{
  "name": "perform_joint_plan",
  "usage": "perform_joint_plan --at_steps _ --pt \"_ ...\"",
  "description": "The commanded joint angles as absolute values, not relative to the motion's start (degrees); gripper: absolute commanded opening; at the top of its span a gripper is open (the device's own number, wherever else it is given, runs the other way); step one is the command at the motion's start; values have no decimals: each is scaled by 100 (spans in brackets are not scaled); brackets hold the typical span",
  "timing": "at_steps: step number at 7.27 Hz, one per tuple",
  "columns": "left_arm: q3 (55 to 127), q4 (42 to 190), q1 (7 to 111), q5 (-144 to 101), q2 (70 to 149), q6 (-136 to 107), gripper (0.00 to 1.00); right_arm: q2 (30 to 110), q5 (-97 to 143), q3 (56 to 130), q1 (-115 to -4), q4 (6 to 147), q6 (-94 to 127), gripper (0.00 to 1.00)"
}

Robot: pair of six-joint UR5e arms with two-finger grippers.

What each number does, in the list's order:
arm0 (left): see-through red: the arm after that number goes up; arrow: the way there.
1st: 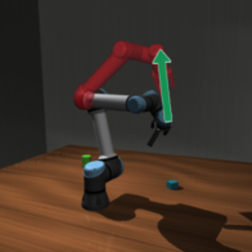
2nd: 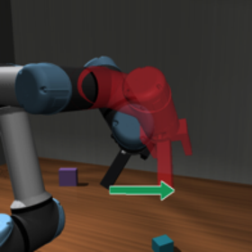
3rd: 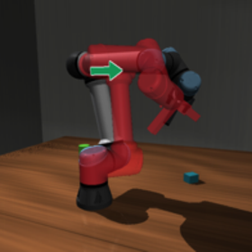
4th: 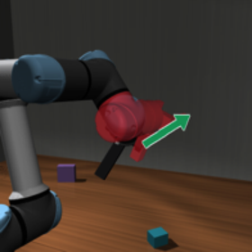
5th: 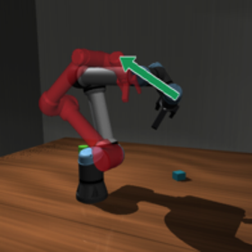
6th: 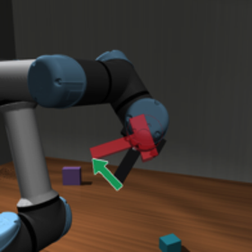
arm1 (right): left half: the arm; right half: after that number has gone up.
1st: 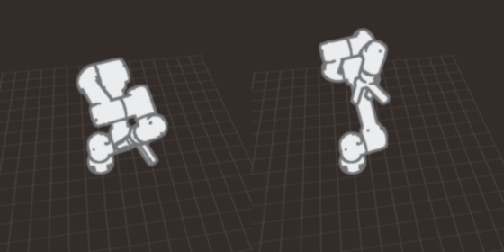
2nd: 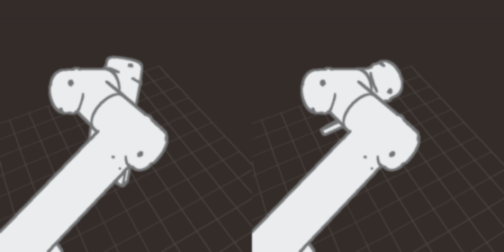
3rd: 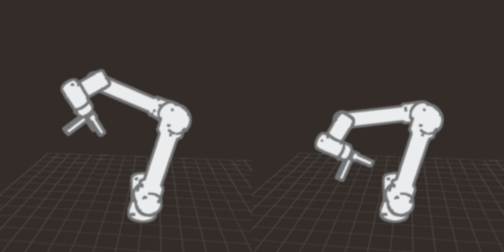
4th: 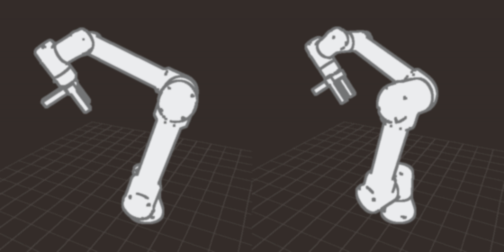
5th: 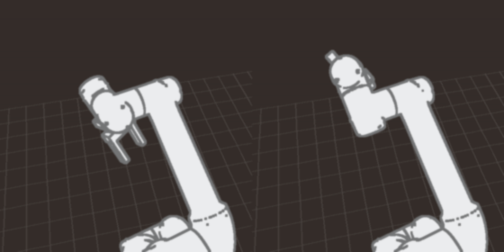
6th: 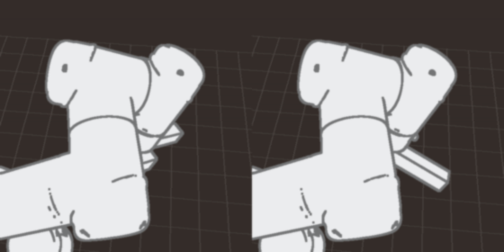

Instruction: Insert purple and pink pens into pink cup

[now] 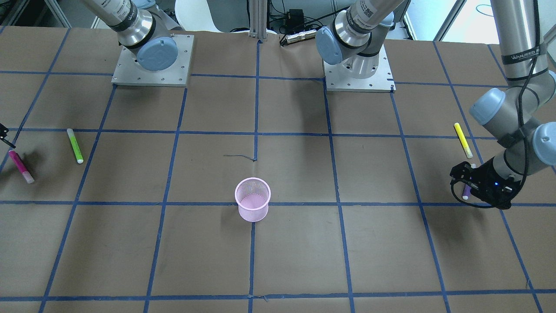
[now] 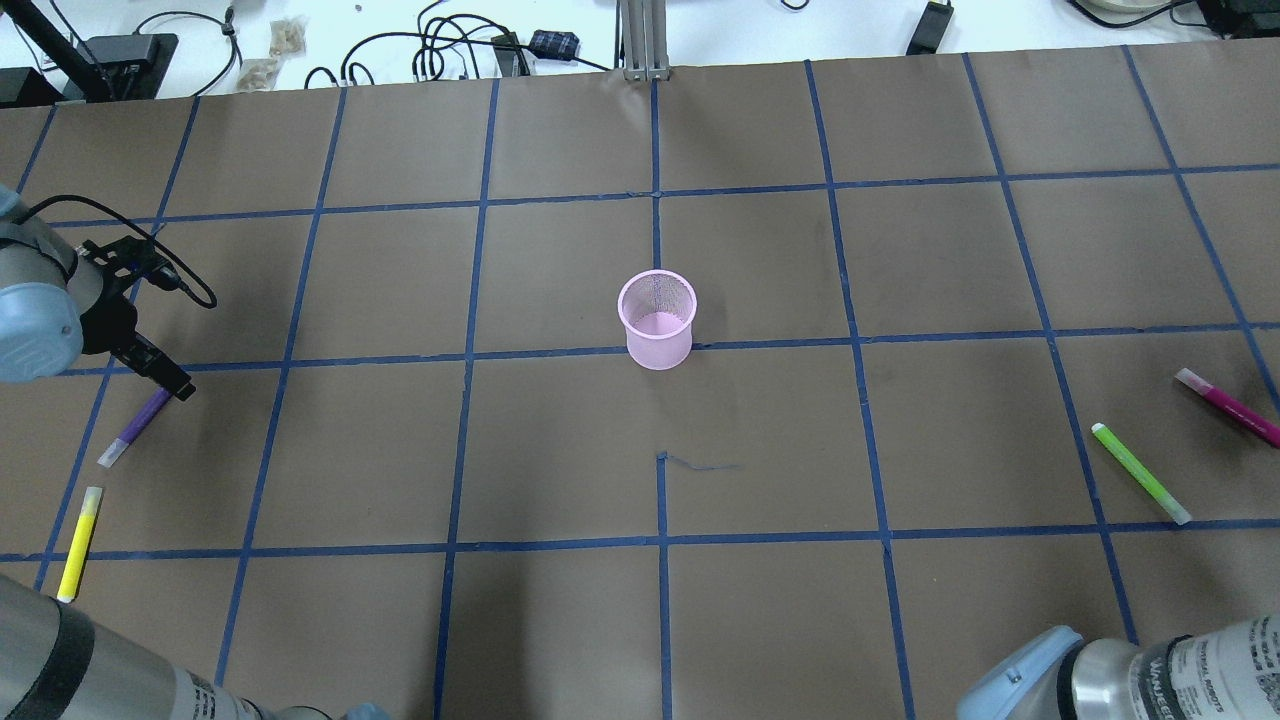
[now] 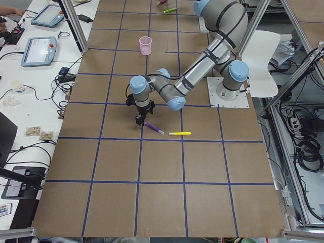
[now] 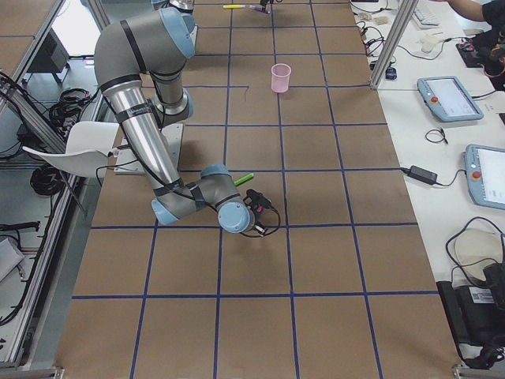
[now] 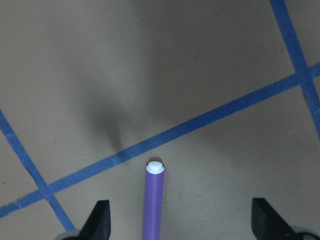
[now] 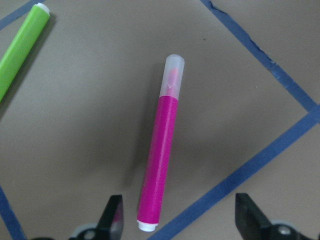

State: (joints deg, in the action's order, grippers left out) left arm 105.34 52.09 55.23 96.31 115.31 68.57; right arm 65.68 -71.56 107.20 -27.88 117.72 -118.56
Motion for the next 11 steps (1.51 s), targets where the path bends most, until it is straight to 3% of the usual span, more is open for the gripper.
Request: perform_joint_plan --at_steps 1,2,4,5,6,7,10,11 --pt "10529 5011 5502 9982 11733 7014 100 6557 -7189 10775 -2777 11804 -11979 56" --pt "10529 4914 5511 9976 11777 6996 100 6557 -7181 10810 -2777 11752 -11988 55" --pt "10512 4904 5511 9993 11830 6926 88 6565 -7189 10907 -2777 11795 -11988 34" --pt "10486 4904 5511 9993 11856 6934 75 6565 -7181 10907 -2777 11795 -11988 14" --pt "10485 4896 5511 9976 11883 6926 72 6565 -7181 10907 -2777 11769 -11980 0" --pt "10485 4896 5511 9976 11883 6917 60 6687 -7189 10855 -2777 11716 -11910 0" --pt "10485 4878 5520 9949 11874 6908 11 7871 -7075 10864 -3310 11645 -11760 0" --pt "10485 4869 5528 9941 11848 6908 4 8301 -7136 10811 -3792 11654 -11673 0"
